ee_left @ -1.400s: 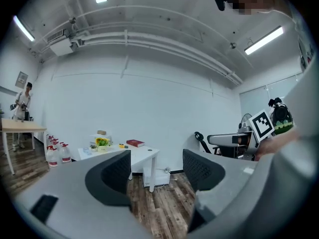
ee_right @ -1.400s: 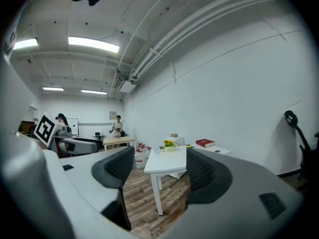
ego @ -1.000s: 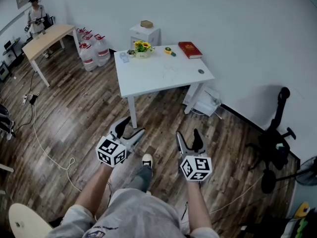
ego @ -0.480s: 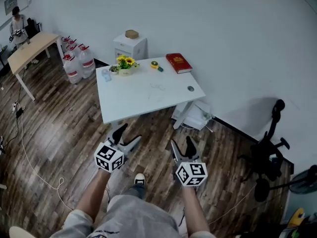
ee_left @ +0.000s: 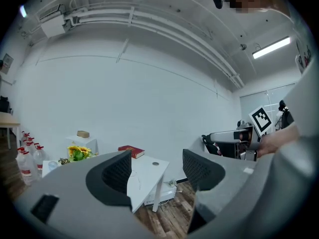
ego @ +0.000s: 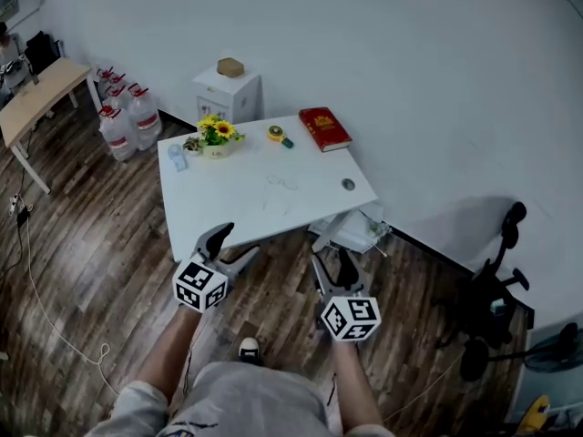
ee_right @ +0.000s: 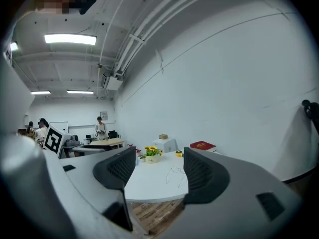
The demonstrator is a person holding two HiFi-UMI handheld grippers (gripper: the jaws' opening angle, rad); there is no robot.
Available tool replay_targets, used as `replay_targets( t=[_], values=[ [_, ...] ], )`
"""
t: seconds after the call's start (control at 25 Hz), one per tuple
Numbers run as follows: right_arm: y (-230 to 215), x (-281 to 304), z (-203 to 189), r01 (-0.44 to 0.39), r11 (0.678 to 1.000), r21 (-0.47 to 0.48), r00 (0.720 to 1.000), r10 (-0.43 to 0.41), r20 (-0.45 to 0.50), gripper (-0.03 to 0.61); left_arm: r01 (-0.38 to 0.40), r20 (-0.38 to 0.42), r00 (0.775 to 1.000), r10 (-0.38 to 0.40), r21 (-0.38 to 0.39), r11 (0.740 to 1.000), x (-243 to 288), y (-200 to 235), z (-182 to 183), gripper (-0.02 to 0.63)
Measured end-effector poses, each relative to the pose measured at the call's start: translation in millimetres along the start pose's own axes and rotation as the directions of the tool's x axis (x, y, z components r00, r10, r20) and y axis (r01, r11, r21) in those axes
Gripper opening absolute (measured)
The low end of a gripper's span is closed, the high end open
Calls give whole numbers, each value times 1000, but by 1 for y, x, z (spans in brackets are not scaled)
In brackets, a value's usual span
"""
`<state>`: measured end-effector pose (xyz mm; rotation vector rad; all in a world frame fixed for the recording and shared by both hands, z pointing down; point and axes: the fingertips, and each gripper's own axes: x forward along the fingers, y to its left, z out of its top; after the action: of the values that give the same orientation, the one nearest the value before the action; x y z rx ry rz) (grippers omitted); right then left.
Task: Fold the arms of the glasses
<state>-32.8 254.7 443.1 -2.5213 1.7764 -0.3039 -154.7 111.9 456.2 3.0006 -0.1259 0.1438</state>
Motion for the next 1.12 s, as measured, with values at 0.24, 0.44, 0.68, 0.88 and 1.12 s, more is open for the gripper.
replay_targets(
  t=[0.24,0.44,0.68,0.88,1.12],
  values=[
    [-18,52,-3,-23,999,30,1000,23,-4,273,-33,-47,998,32,-25,999,28,39,-16,307],
    [-32,98,-17,-67,995,68,998,67,-12,255,-65,-88,994,63,-23,998,48,64,-31,307],
    [-65,181,-14,-146,985,93,989,148,-17,255,-157,-59,986,156,-13,987,92,111,-24,305],
    [-97,269,-8,-266,959,101,962,270,-35,250,-252,-37,967,251,-9,968,143,148,-16,302],
    [-114,367,17,-436,897,64,895,441,-75,228,-415,-17,910,414,-51,909,191,205,-3,302]
  ],
)
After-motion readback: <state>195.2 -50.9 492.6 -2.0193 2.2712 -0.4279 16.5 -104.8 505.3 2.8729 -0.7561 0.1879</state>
